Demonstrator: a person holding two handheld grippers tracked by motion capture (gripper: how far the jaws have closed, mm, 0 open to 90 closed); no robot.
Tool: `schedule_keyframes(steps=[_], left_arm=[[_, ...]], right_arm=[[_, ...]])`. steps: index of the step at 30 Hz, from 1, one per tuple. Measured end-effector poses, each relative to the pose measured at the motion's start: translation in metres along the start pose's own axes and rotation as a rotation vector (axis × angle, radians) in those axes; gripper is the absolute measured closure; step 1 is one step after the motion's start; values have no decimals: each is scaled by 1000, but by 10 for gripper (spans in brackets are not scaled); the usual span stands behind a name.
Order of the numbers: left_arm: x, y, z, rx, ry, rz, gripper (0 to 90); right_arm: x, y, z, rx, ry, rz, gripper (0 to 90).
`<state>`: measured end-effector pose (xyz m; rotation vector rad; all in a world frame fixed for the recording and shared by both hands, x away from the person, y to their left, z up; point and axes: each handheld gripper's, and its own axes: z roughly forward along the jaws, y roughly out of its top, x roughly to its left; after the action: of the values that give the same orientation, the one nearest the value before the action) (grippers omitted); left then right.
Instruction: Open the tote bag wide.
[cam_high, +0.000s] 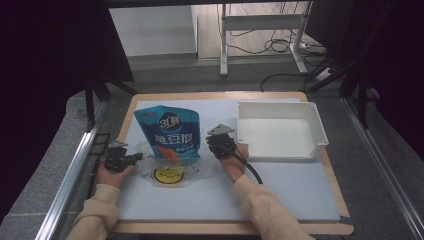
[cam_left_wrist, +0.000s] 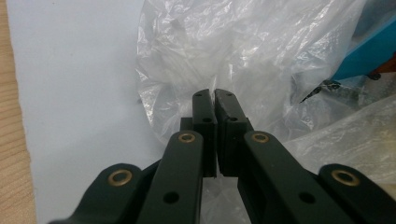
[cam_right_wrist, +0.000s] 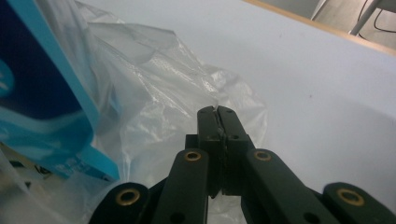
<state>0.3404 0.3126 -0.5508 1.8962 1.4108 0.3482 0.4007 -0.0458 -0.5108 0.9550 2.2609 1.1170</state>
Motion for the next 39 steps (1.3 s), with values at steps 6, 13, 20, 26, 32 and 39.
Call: schedule_keyframes(steps=[6, 13, 20, 26, 32, 39], left_arm=[[0, 0, 0, 0, 0, 0, 881], [0, 0, 0, 2, -2, -2, 880], [0, 0, 0, 4, -2, -4, 880], [1, 0, 0, 5, -2, -4, 880], [1, 1, -2, 0, 0, -4, 866], [0, 8, -18, -99, -11, -33, 764]], right_arm=[[-3, -13, 10, 47, 4, 69, 888], [-15, -24, 18, 86, 50, 176, 889], [-16, -24, 18, 99, 58, 176, 889], [-17, -25, 18, 104, 67, 179, 889], [-18, -25, 16, 97, 74, 180, 853], [-12, -14, -3, 28, 84, 143, 711]])
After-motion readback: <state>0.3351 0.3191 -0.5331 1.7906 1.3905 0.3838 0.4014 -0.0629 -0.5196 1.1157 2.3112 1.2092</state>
